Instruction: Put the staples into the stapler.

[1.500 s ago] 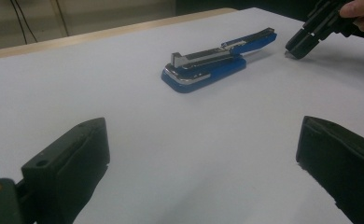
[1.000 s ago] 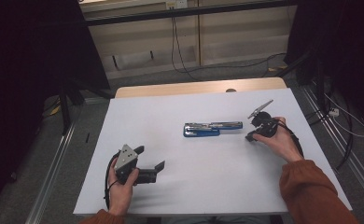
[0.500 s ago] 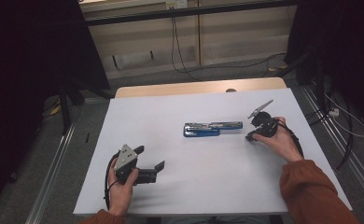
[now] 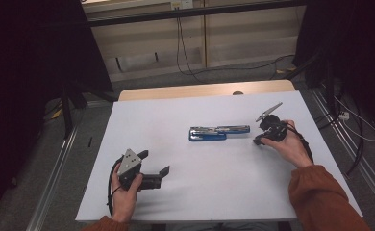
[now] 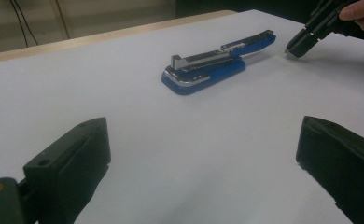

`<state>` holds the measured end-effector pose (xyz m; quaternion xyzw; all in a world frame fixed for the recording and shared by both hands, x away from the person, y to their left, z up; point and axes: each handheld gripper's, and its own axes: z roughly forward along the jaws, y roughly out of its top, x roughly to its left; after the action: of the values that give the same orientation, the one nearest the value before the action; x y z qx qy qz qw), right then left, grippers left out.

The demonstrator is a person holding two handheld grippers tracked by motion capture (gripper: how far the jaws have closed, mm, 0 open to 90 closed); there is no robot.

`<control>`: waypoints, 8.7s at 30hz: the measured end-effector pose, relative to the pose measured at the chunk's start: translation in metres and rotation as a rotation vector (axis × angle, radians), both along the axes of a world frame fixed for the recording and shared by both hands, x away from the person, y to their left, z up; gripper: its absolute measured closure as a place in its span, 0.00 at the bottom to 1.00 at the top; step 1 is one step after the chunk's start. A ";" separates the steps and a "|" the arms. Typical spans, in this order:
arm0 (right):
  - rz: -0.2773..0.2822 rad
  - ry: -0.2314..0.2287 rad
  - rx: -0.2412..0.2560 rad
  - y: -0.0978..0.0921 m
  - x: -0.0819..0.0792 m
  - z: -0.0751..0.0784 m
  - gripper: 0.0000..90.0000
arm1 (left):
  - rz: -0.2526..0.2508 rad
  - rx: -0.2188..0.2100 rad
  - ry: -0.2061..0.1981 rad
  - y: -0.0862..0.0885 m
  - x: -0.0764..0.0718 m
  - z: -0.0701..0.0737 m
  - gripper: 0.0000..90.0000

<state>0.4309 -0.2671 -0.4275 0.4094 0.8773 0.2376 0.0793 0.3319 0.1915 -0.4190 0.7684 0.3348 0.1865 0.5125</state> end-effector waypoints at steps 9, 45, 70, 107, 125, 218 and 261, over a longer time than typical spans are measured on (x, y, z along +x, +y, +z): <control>0.013 -0.018 0.027 0.000 -0.001 0.003 0.88 | -0.002 0.000 0.000 0.000 0.000 0.000 0.04; 0.095 -0.122 0.185 0.012 -0.008 0.028 0.88 | -0.006 0.006 0.006 0.000 0.001 -0.001 0.04; 0.132 -0.154 0.201 0.029 0.003 0.035 0.88 | -0.006 0.005 0.007 -0.001 0.002 -0.001 0.04; 0.262 -0.199 0.215 0.078 0.029 0.052 0.88 | -0.004 0.009 0.000 0.000 0.002 0.000 0.04; 0.338 -0.194 0.198 0.098 0.044 0.054 0.88 | -0.001 0.005 0.001 0.001 0.002 0.000 0.04; 0.672 -0.177 0.092 0.160 0.098 0.022 0.88 | -0.016 0.009 0.005 0.001 0.002 0.000 0.04; 0.675 -0.154 0.084 0.164 0.095 0.018 0.88 | -0.016 0.012 0.008 0.001 0.001 -0.001 0.04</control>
<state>0.5260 -0.1031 -0.4090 0.0801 0.9441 0.3165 0.0454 0.3333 0.1925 -0.4196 0.7750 0.3297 0.1811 0.5079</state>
